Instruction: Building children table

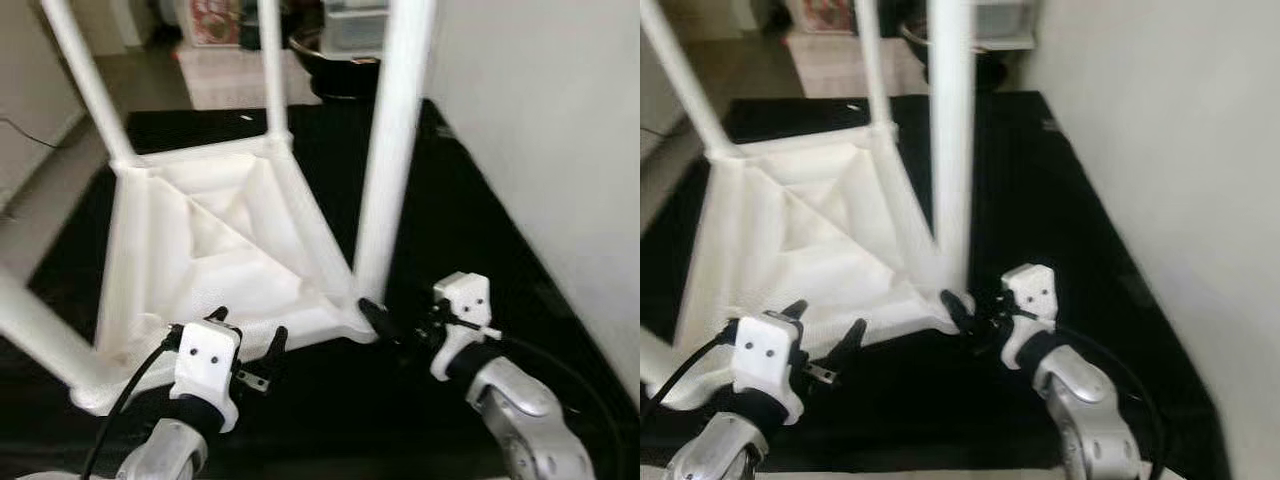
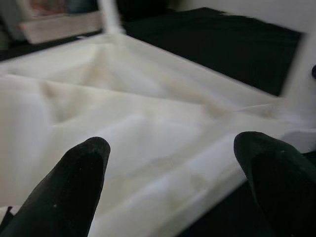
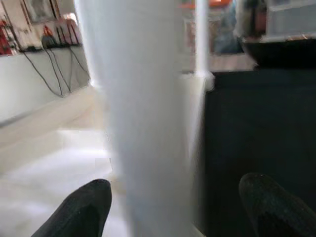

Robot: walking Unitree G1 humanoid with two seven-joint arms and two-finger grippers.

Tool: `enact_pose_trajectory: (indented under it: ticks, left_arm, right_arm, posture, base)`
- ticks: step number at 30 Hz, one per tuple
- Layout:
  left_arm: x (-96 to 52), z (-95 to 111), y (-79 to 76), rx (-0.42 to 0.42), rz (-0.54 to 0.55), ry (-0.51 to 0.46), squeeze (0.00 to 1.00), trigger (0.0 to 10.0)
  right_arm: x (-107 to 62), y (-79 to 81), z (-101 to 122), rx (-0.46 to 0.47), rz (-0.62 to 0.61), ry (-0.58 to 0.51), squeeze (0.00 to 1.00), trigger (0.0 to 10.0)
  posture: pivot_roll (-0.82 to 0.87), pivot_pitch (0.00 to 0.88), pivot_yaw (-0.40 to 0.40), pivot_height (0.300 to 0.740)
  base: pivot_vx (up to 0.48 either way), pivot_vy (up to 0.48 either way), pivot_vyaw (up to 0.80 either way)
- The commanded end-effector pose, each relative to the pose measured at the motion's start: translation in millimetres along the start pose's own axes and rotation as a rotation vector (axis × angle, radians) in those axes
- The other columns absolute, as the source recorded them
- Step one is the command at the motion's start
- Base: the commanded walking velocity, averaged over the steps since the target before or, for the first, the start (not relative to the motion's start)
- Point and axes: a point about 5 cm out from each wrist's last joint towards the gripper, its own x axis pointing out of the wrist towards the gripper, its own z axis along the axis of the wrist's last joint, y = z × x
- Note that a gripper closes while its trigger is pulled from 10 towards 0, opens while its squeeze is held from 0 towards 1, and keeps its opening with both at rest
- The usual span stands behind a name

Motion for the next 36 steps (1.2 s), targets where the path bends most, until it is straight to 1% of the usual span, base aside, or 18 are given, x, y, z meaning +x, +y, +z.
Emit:
enact_pose_trajectory:
  ticks: [1, 5, 9, 15, 18, 20, 23, 25, 27, 30, 31, 33, 35, 36]
  left_arm:
    - [-1.5, -5.4, 2.5, 0.026, 0.011, 0.032, 0.00, 10.0]
    - [-1.6, -5.1, 2.4, 0.029, 0.010, 0.031, 0.00, 10.0]
    - [-1.8, -5.1, 3.1, 0.036, 0.012, 0.032, 0.00, 10.0]
    - [-1.6, -4.8, 3.6, 0.044, 0.010, 0.029, 0.00, 10.0]
    - [-2.1, -4.9, 4.1, 0.046, 0.016, 0.030, 0.00, 10.0]
    - [-2.2, -4.9, 4.2, 0.047, 0.017, 0.030, 0.00, 10.0]
    - [-2.3, -4.0, 6.7, 0.054, 0.026, 0.028, 0.00, 10.0]
    - [-1.4, -3.0, 10.5, 0.064, 0.039, 0.024, 0.00, 10.0]
    - [1.5, -1.1, 16.3, 0.082, 0.061, 0.015, 0.00, 10.0]
    - [3.1, 0.4, 19.9, 0.079, 0.077, 0.008, 0.00, 10.0]
    - [6.4, 3.4, 25.0, 0.078, 0.096, -0.004, 0.00, 10.0]
    - [6.4, 3.4, 25.0, 0.078, 0.096, -0.004, 0.00, 10.0]
    - [10.0, 6.8, 26.3, 0.070, 0.093, -0.019, 0.00, 10.0]
    - [10.0, 6.8, 26.3, 0.070, 0.093, -0.019, 0.00, 10.0]
  right_arm:
    - [-0.8, 3.3, 0.0, 0.017, 0.014, -0.010, 0.00, 10.0]
    - [-1.7, 2.6, -0.2, 0.020, 0.022, -0.009, 0.00, 10.0]
    - [-3.4, 5.8, -0.5, 0.022, 0.055, -0.004, 0.00, 10.0]
    - [-3.3, 8.1, -1.4, 0.026, 0.070, 0.003, 0.00, 10.0]
    - [-1.6, 12.8, 0.0, 0.006, 0.122, 0.010, 0.00, 10.0]
    - [-1.2, 13.9, 0.3, 0.003, 0.134, 0.012, 0.00, 10.0]
    - [2.9, 19.5, 4.6, -0.021, 0.201, 0.018, 0.00, 10.0]
    - [5.5, 22.2, 5.7, -0.056, 0.251, 0.034, 0.00, 10.0]
    - [9.2, 20.0, 6.7, -0.067, 0.257, 0.036, 0.00, 10.0]
    - [11.0, 18.4, 7.3, -0.073, 0.260, 0.040, 0.00, 10.0]
    - [15.9, 11.6, 8.8, -0.093, 0.238, 0.049, 0.00, 10.0]
    - [15.9, 11.6, 8.8, -0.093, 0.238, 0.049, 0.00, 10.0]
    - [18.9, 6.2, 9.8, -0.095, 0.226, 0.057, 0.00, 10.0]
    - [18.9, 6.2, 9.8, -0.095, 0.226, 0.057, 0.00, 10.0]
  posture:
    - [-0.03, 0.076, -0.010, 0.740]
    - [-0.03, 0.078, -0.012, 0.740]
    - [-0.03, 0.078, -0.010, 0.740]
    - [-0.01, 0.081, -0.014, 0.740]
    - [-0.01, 0.081, -0.014, 0.740]
    - [-0.01, 0.081, -0.014, 0.740]
    - [0.00, 0.089, -0.015, 0.740]
    - [0.00, 0.090, -0.016, 0.740]
    - [0.00, 0.092, -0.016, 0.740]
    - [0.01, 0.096, -0.020, 0.740]
    - [0.01, 0.098, -0.024, 0.740]
    - [0.01, 0.098, -0.024, 0.740]
    - [0.01, 0.102, -0.029, 0.740]
    - [0.01, 0.102, -0.029, 0.740]
  base:
    - [0.000, 0.480, 0.00]
    - [0.000, 0.480, 0.00]
    - [0.000, 0.480, 0.00]
    - [0.000, 0.000, 0.00]
    - [0.000, 0.000, 0.00]
    - [0.000, 0.000, 0.00]
    - [0.000, 0.000, 0.00]
    - [0.000, 0.000, 0.00]
    - [0.000, 0.000, 0.00]
    - [0.000, 0.000, 0.00]
    - [0.000, 0.000, 0.00]
    - [0.000, 0.000, 0.00]
    - [0.000, 0.000, 0.00]
    - [0.000, 0.000, 0.00]
